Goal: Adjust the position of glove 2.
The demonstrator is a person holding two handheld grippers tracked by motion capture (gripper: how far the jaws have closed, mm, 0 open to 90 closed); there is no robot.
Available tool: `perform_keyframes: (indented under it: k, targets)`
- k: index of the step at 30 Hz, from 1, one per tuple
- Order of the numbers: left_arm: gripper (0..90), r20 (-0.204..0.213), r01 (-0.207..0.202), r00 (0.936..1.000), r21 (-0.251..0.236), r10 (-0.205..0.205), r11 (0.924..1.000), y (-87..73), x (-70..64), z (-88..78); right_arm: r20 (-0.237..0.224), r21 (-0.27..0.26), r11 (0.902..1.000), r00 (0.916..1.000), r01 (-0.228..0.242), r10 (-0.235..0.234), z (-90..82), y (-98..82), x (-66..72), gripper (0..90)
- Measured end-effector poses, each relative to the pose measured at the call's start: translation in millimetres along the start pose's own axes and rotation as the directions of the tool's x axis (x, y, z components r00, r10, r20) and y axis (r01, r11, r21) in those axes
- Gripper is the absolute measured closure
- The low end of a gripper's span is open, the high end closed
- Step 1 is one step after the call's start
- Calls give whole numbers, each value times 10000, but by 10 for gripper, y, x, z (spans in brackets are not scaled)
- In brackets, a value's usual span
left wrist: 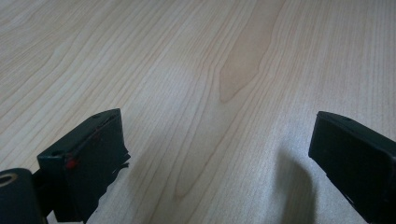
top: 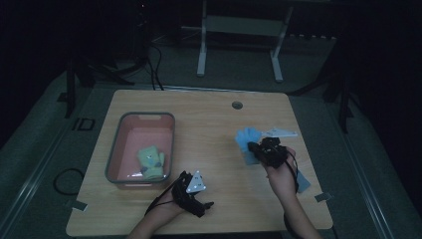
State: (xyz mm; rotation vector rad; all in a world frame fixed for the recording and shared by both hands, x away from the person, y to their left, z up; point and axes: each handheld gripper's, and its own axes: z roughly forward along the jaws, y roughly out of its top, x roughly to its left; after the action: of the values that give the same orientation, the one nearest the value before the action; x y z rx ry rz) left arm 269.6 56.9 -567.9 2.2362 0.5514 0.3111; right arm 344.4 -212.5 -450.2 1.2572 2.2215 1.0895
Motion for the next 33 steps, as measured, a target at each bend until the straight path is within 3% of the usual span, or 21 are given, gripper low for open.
perform_keyframes:
  k: [2,8,10,12,13,15,20,27,33]
  targets:
    - [41,8,-3,10000,-32,3,10000,-5,5,-4,-20,43,9999,10000,-92,92,17,-44,74,874]
    - [41,50,22,10000,-4,-22,10000,-11,12,-3,-61,278,9952,9955,-939,941,190,-245,242,873]
    - [41,38,-11,10000,29,11,10000,-12,13,-3,245,445,9950,9957,-898,888,269,-318,305,874]
    - [41,64,-5,10000,4,5,10000,-13,13,-4,212,524,9930,9942,-1062,1052,332,-370,341,873]
    - [41,57,-6,10000,7,6,10000,-11,13,-5,492,548,9942,9947,-928,901,365,-398,370,873]
    - [41,85,27,10000,-44,-26,10000,-12,10,-6,381,721,9906,9928,-1159,1134,440,-453,385,873]
    - [41,104,1,9999,-6,-1,10000,-14,11,-7,658,1054,9836,9879,-1466,1402,644,-555,444,866]
    - [41,123,-93,9999,7,93,10000,-16,3,-7,857,1325,9813,9880,-1394,1288,807,-640,456,807]
    - [41,140,-84,9999,-2,84,10000,-20,5,-5,550,1135,9871,9927,-1127,1070,726,-582,446,672]
